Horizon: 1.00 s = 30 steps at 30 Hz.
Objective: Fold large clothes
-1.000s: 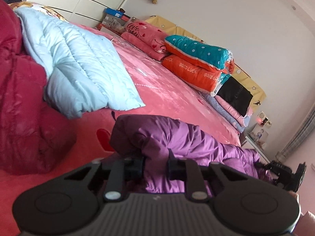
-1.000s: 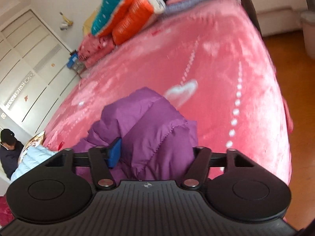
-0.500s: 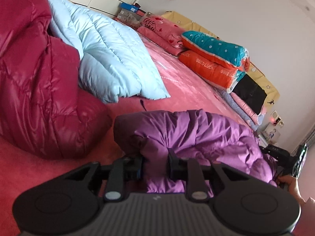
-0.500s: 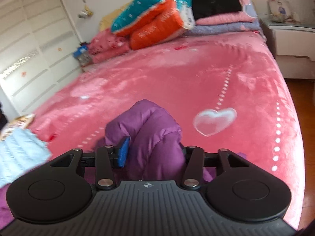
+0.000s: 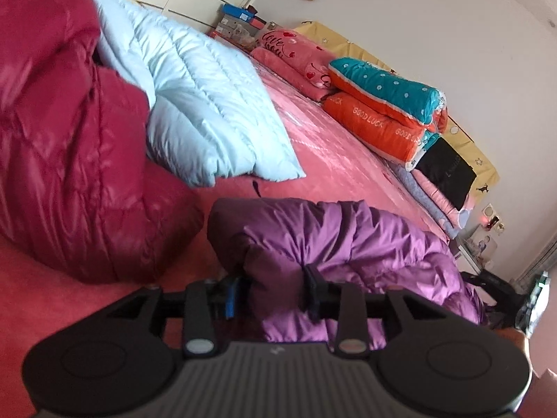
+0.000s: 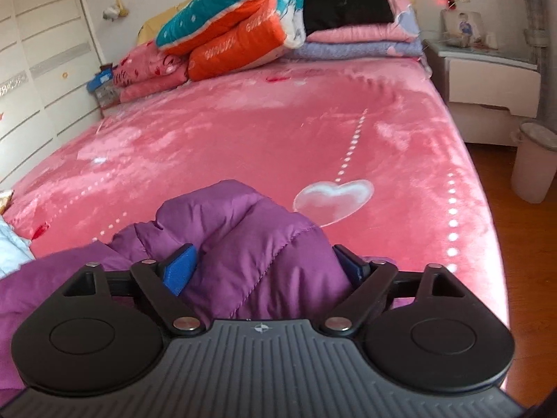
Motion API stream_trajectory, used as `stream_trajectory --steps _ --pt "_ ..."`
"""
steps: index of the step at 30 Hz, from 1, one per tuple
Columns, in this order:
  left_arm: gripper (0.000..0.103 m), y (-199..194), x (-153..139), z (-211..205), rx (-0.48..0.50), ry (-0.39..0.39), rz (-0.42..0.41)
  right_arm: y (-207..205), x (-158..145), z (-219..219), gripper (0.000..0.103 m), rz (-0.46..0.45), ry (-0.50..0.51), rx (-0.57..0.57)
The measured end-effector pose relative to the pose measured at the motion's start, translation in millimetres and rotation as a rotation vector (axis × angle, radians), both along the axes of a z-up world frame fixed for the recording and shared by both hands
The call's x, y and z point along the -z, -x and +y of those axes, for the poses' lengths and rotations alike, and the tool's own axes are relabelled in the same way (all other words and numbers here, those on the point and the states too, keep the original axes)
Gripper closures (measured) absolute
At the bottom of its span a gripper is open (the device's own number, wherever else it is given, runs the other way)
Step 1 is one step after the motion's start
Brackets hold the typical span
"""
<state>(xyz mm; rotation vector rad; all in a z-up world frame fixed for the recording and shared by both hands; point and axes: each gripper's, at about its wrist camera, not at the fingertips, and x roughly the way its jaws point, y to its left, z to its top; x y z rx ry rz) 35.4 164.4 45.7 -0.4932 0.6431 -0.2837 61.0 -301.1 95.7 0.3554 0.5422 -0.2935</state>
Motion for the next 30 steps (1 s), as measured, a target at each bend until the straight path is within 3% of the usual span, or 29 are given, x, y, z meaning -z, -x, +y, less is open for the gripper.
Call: stream_trajectory --steps 5,14,24,30 --pt "0.035 14.1 -21.4 -0.3 0.01 -0.028 -0.034 54.4 -20.6 -4.8 0.0 -0.099 -0.041 0.049" --pt "0.012 66.7 -61.5 -5.0 0.021 -0.134 -0.096 152.9 -51.5 19.2 0.0 -0.148 0.009 0.039" --pt "0.004 136.6 -100.0 -13.5 0.082 -0.158 -0.143 257.7 -83.9 80.3 0.0 -0.154 0.117 -0.004" --pt "0.002 172.7 -113.3 -14.4 0.114 -0.156 -0.157 299.9 -106.8 112.0 0.0 -0.172 0.18 -0.015"
